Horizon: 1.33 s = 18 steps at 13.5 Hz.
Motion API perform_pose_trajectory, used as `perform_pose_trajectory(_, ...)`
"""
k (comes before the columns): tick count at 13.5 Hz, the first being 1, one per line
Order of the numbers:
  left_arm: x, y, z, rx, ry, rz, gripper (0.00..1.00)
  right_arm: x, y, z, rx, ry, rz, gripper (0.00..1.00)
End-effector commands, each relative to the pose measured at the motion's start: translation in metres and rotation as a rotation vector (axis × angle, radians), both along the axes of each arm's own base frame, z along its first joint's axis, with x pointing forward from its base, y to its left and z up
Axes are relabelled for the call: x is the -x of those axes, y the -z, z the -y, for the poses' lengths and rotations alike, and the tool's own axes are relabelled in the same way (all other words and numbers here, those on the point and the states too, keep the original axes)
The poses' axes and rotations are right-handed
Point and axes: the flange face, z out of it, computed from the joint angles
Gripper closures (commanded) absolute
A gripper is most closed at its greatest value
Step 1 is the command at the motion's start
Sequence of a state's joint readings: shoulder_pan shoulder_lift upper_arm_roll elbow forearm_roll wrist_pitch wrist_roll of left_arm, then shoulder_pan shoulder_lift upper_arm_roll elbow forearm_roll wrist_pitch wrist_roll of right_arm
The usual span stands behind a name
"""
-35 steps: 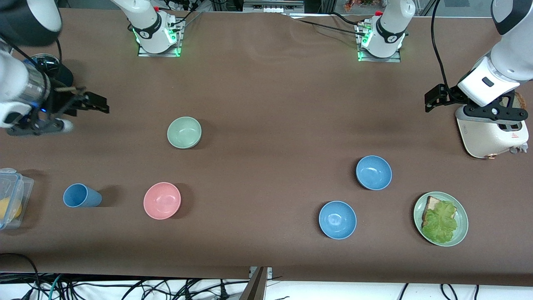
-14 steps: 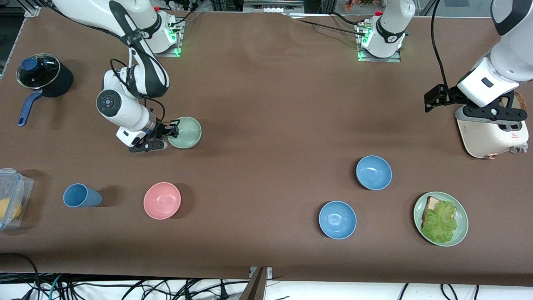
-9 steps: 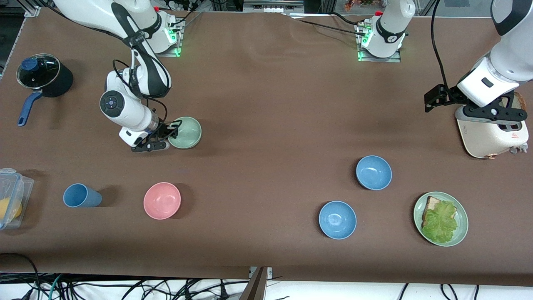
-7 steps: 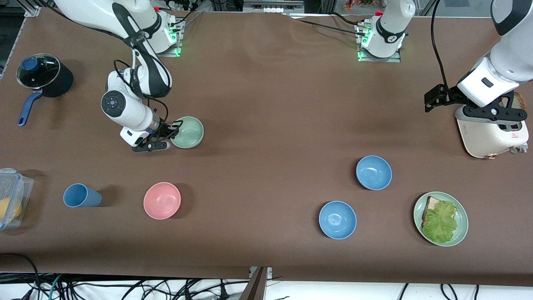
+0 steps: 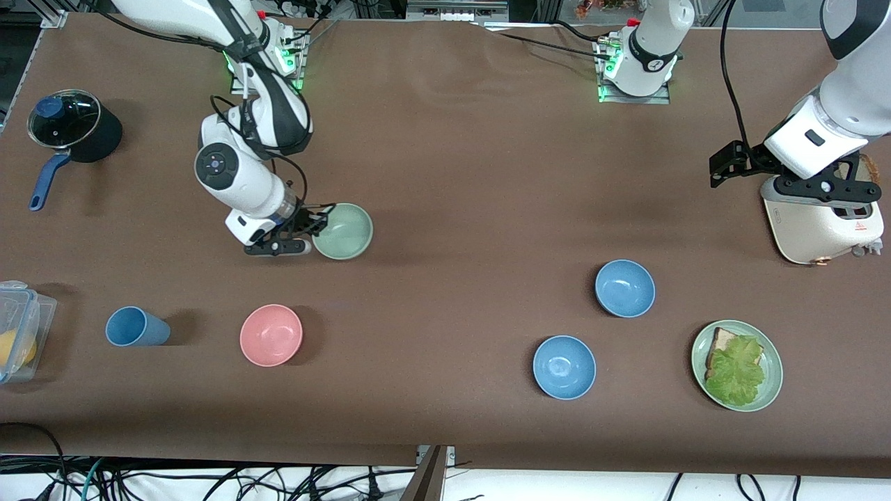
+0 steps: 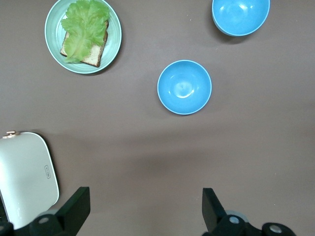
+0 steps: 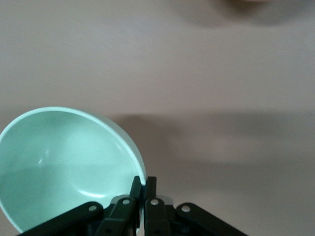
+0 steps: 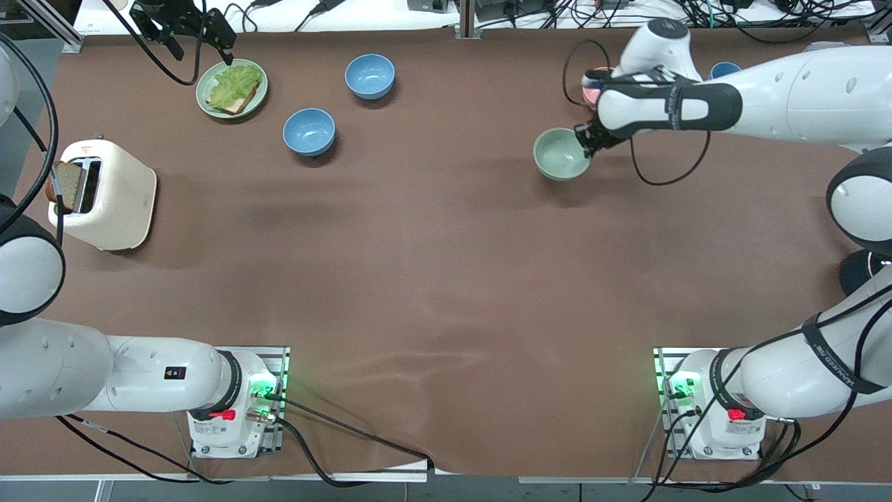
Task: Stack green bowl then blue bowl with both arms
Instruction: 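Grasp the green bowl rim with the right gripper and slide it to mid-table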
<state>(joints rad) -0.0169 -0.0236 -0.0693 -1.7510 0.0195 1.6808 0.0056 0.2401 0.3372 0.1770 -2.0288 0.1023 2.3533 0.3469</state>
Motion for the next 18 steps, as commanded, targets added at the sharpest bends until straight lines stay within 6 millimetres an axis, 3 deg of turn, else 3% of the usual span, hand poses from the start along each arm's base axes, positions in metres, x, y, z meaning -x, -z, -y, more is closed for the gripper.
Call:
perform_pose_trajectory(1, -0.002, -0.005, 0.003, 0.018, -0.01, -0.005, 0.0, -0.028, 0.007, -0.074, -0.029, 0.079, -0.028, 1.0)
perform_pose_trajectory(4, -0.002, -0.005, 0.003, 0.018, -0.01, -0.005, 0.0, -0.025, 0.021, -0.163, -0.05, 0.158, -0.026, 1.0)
perform_pose_trajectory(7, -0.002, -0.005, 0.004, 0.019, -0.009, -0.006, 0.0, -0.017, 0.043, -0.222, -0.062, 0.21, -0.026, 1.0)
perform_pose_trajectory(8, -0.002, -0.005, 0.003, 0.019, -0.01, -0.006, 0.0, -0.012, 0.054, -0.23, -0.047, 0.21, -0.024, 1.0)
perform_pose_trajectory(11, -0.002, -0.005, 0.004, 0.018, -0.009, -0.005, 0.0, -0.014, 0.057, -0.232, -0.043, 0.211, -0.007, 1.0)
perform_pose_trajectory(12, -0.002, -0.005, 0.003, 0.018, -0.009, -0.005, 0.0, -0.014, 0.056, -0.231, -0.043, 0.214, -0.007, 0.63)
perform_pose_trajectory(13, -0.002, -0.005, 0.004, 0.018, -0.007, -0.005, 0.0, -0.014, 0.057, -0.231, -0.043, 0.219, -0.007, 0.02)
perform_pose_trajectory(16, -0.002, -0.008, 0.008, 0.02, -0.003, -0.001, 0.0, -0.023, 0.039, -0.223, -0.039, 0.219, 0.002, 0.0)
perform_pose_trajectory(18, -0.004, -0.001, 0.008, 0.018, -0.001, -0.025, 0.0, -0.041, 0.004, -0.199, -0.007, 0.223, 0.052, 0.0)
